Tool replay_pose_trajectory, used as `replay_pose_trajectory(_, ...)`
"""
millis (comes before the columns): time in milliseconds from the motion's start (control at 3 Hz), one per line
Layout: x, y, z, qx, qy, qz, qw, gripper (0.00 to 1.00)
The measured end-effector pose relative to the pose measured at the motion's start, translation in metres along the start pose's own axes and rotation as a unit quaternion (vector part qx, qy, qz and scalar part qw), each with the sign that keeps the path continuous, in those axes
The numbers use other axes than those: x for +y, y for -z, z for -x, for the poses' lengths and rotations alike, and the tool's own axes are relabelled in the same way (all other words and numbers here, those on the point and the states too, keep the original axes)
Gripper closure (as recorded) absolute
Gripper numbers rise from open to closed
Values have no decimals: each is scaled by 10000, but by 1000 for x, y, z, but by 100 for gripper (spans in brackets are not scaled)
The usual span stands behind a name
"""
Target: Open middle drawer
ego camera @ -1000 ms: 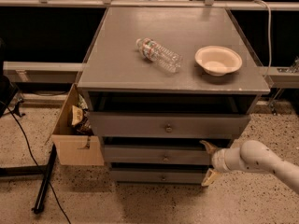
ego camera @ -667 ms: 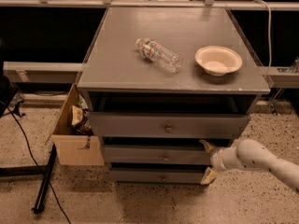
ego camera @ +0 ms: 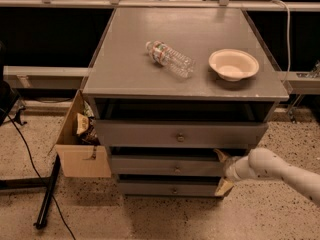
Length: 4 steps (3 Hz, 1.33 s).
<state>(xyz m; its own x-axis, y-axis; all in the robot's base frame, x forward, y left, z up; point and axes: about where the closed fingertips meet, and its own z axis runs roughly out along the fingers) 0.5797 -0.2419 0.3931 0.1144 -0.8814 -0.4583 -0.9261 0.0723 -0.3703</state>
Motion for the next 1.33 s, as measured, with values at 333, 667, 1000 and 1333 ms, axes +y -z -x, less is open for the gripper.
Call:
replay_pose_trajectory(333, 0, -8, -3, 207, -163, 279, 9993, 0)
replay_pose_trajectory(667, 3, -11, -3, 339, -359, 540, 9973, 0)
replay_pose_trajectory(1000, 8, -8, -3, 438, -619, 780, 9941, 0)
replay_pose_trajectory(1333, 14, -2, -2, 537, -938, 1009, 9890, 0)
